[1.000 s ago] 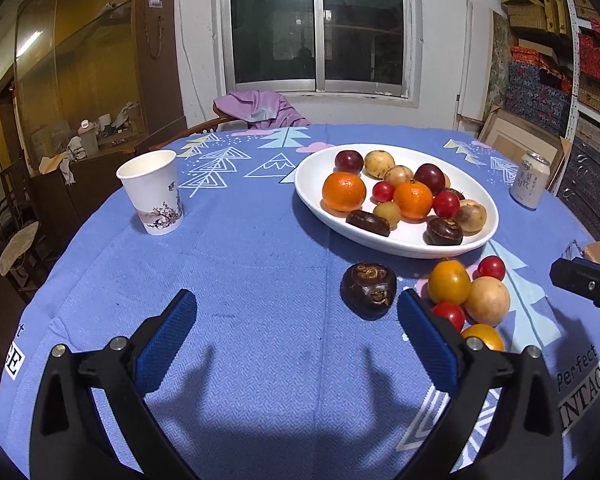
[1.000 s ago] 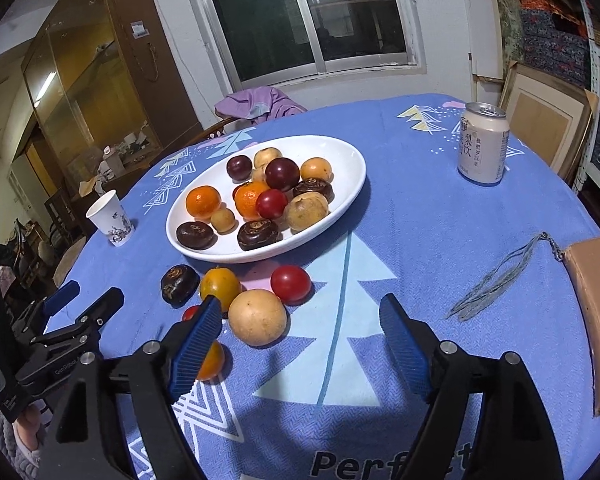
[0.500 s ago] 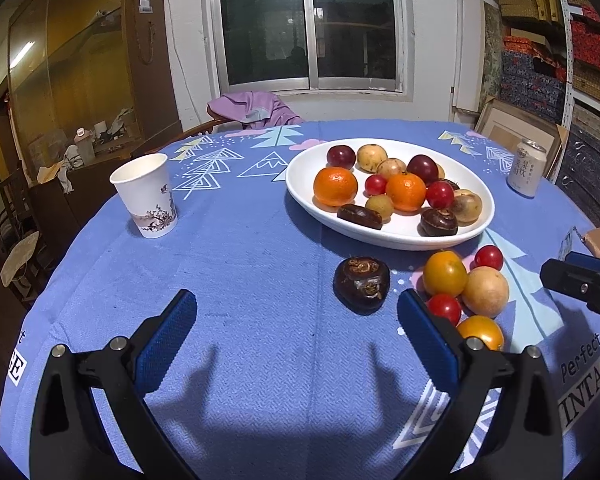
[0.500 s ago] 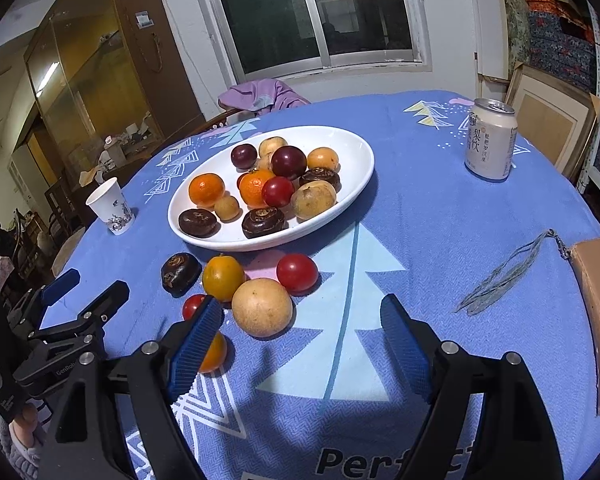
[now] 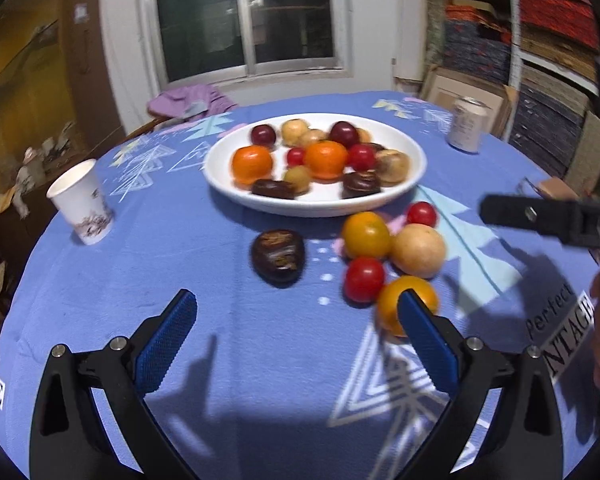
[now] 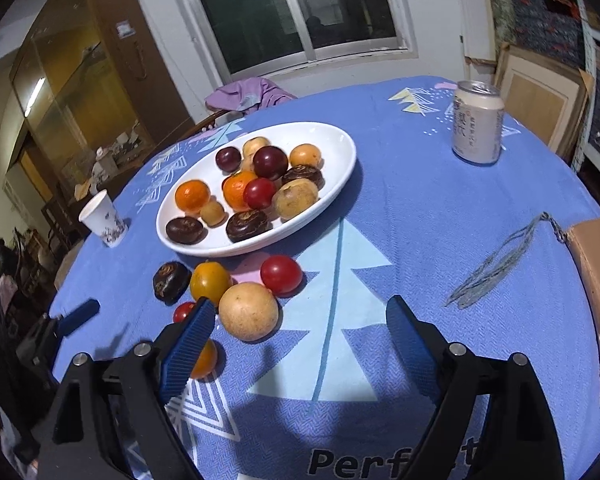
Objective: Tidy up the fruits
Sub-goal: 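Move both tools back toward the remaining fruits beside the plate, then grasp a yellow-orange tomato with the left tool while the right tool grasps the tan round fruit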
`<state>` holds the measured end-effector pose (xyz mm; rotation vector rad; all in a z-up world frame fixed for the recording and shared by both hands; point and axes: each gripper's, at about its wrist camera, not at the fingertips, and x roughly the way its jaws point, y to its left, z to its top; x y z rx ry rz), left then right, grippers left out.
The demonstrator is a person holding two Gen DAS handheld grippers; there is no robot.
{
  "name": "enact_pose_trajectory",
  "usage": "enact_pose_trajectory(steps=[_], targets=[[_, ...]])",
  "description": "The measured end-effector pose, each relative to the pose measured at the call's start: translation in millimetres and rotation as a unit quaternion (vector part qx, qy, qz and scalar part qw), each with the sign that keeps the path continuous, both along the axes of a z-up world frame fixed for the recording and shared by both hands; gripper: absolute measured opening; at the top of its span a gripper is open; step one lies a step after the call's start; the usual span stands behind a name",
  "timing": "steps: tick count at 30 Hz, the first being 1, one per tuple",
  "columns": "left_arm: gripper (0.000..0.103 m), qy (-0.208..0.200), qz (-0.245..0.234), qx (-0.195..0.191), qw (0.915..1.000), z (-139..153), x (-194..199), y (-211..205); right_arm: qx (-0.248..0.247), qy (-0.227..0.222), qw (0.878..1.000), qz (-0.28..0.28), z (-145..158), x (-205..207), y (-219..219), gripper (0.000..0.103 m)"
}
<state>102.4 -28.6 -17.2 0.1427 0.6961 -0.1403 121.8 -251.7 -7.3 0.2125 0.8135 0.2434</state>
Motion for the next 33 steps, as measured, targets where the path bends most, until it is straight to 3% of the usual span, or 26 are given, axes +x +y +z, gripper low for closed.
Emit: enact_pose_trajectory(steps=[6, 10, 13, 16, 21, 27, 33], targets=[[0.098, -0.004, -0.056, 0.026, 0.9981, -3.0, -2.5, -39.0, 0.027, -0.004, 1.0, -0.007, 6.4, 1.3, -9.8, 0.088], [0.097, 0.008, -0.083, 0.022, 0.9963, -5.3, 2.2, -56.0, 0.035, -0.001, 0.999, -0.012, 6.8, 2.1, -13.7, 0.09], [0.071, 0.017, -0.107, 0.02, 0.994, -7.4, 1.2, -63.6, 0.044, 0.005, 0.999, -0.014, 6.3, 3.6, -16.4, 0.09], [0.06, 0.03, -0.115, 0.009, 0.9928, -9.9, 4.5, -63.9, 0.052, 0.012, 0.998, -0.014, 4.8, 4.2, -17.8, 0.091], [0.06, 0.043, -0.112, -0.017, 0.9926, -11.5, 10.7, -56.8, 0.052, 0.019, 0.998, -0.013, 1.6, 5.5, -16.9, 0.091], [0.06, 0.05, -0.112, -0.008, 0.9925, -13.0, 1.6, -52.4, 0.054, 0.027, 0.998, -0.016, -1.1, 7.1, -20.1, 0.091], [0.045, 0.055, -0.104, -0.018, 0.9929, -12.1, 0.4, -45.5, 0.064, 0.036, 0.997, -0.02, -4.0, 9.8, -23.9, 0.091]])
